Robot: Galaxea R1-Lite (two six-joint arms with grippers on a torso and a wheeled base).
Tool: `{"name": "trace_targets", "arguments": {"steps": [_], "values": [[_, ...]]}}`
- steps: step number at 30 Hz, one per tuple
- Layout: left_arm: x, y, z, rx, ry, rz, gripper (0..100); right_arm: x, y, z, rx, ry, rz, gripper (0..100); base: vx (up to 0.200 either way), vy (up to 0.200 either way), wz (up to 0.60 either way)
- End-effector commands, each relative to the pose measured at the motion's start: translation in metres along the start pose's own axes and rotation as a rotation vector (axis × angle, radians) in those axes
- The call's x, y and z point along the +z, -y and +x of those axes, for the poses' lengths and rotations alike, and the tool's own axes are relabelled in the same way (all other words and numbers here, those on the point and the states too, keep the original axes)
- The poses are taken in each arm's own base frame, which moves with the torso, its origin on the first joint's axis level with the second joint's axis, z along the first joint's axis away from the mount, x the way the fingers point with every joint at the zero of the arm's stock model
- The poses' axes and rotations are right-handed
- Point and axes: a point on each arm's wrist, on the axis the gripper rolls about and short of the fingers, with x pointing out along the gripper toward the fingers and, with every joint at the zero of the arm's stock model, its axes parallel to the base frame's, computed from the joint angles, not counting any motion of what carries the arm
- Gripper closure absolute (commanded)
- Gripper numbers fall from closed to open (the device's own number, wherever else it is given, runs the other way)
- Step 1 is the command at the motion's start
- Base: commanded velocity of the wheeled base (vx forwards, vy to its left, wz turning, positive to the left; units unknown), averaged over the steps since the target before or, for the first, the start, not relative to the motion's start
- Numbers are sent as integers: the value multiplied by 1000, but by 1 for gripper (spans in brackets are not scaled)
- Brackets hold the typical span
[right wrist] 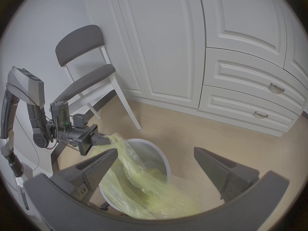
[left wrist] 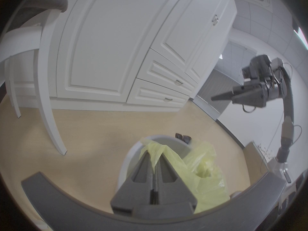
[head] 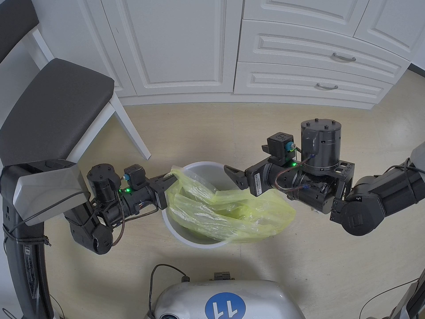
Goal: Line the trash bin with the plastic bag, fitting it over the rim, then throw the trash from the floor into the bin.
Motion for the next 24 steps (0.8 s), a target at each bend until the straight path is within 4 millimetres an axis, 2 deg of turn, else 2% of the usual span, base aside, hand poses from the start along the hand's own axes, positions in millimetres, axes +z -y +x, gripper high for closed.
{"name": "trace_targets", "arguments": {"steps": [1,5,8,9,10,12,13,15,17,21,22,24], "values": [[-1,-5,8,12,18,-18,100,-5,0,4,-1,-14,-1,0,0,0,0],[-8,-2,3,18,-14,-34,100,-6,-2,3,0,-21,-3,0,0,0,0],[-11,7,-16,24,-66,-57,100,-9,-7,1,12,-31,-7,0,0,0,0],[-11,7,-16,24,-66,-57,100,-9,-7,1,12,-31,-7,0,0,0,0],[-11,13,-28,27,-95,-72,100,-9,-12,1,24,-33,-10,0,0,0,0],[-9,17,-39,32,-115,-80,100,-11,-18,2,40,-38,-15,0,0,0,0],[-9,17,-39,32,-115,-80,100,-11,-18,2,40,-38,-15,0,0,0,0],[-11,25,-58,41,-161,-103,100,-18,-29,5,68,-58,-24,0,0,0,0],[-12,31,-67,41,-189,-108,100,-21,-37,5,87,-67,-31,0,0,0,0],[-12,39,-78,38,-214,-109,100,-22,-48,4,115,-77,-38,0,0,0,0],[-15,44,-85,31,-241,-105,100,-24,-58,3,128,-117,-54,0,0,0,0],[-20,47,-91,24,-274,-92,100,-24,-66,3,111,-165,-70,0,0,0,0]]}}
